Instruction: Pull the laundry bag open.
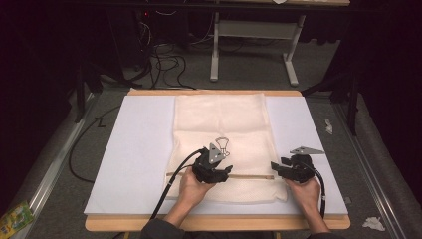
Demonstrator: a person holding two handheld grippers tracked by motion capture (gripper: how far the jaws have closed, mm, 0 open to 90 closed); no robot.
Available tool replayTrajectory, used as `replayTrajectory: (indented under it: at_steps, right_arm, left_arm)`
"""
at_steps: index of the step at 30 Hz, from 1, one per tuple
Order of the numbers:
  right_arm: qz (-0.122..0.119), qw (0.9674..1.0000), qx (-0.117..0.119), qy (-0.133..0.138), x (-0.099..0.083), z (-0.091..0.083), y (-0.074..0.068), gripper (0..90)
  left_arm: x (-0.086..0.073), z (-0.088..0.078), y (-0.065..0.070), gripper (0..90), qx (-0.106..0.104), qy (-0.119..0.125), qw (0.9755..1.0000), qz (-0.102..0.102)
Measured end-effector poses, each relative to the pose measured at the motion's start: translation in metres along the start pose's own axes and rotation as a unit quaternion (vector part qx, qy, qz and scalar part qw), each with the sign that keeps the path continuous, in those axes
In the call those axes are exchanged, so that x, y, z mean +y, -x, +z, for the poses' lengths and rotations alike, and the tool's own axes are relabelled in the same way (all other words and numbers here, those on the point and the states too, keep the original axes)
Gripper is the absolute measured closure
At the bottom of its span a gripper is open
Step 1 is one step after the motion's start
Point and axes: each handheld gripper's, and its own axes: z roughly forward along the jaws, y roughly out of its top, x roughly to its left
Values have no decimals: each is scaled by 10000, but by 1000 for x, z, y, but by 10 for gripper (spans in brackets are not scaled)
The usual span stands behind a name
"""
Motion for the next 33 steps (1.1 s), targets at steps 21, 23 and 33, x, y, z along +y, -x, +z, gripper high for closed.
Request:
replayTrajectory:
  at_steps: [21,23,33]
  right_arm:
    - [-420,9984,-15,-381,5,6,-11,699]
    - [-501,9981,-29,-371,5,7,-12,739]
    - [-465,9979,395,-206,8,0,-8,880]
  left_arm:
    - [14,39,37,409,-564,-402,9970,342]
    - [15,43,37,410,-651,-508,9962,272]
    - [17,47,46,410,-759,-469,9954,356]
